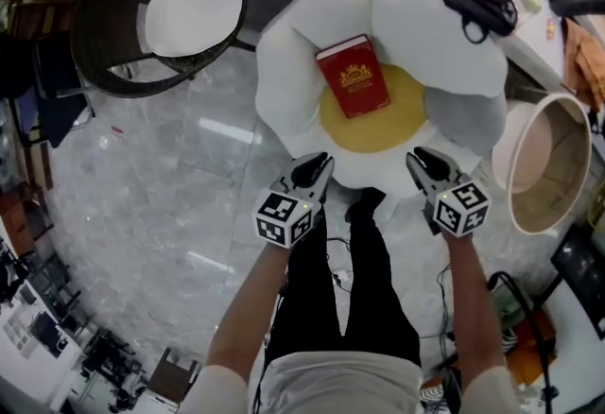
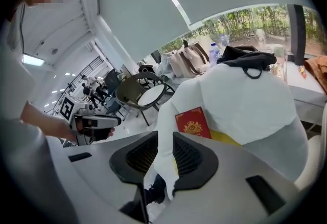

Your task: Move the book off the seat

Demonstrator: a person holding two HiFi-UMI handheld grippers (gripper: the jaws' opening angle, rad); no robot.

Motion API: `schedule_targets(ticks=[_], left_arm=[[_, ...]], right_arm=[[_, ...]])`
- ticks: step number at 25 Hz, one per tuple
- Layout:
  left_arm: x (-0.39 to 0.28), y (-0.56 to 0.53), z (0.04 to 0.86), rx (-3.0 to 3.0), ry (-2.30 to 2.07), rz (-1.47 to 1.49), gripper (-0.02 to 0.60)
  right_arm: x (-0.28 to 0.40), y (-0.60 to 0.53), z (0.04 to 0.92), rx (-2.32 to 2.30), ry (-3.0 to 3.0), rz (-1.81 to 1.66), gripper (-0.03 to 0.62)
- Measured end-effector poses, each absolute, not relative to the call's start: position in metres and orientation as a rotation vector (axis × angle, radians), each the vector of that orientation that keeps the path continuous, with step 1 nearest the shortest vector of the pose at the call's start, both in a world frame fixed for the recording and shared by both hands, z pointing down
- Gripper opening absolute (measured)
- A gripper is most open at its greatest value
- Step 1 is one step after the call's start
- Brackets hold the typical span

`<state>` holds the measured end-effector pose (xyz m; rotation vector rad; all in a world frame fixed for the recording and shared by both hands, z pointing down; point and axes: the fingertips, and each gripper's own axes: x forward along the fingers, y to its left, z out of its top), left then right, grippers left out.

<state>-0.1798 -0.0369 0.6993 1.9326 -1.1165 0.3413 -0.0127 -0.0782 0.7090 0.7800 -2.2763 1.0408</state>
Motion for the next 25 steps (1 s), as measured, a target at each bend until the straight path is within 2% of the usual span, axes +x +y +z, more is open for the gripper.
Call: schedule_targets(ticks=[2,16,25], left_arm=[[-0.184,-0.046,0.721,1.917,-1.117,0.357,0.059],[-0.203,-0.093,0.863,1.866,-1.064,0.447,0.099],[-0.201,-0.113,0.93,1.834,-1.03,0.442,0.168]], right_arm=[[-0.018,-0.087,0.728,0.781,-2.265,1.045,0.097],[-0.055,-0.13,0.874,0.66,-2.182,0.974,0.185],[-0.075,-0.165,0.946,0.643,-2.16,0.911,0.239]])
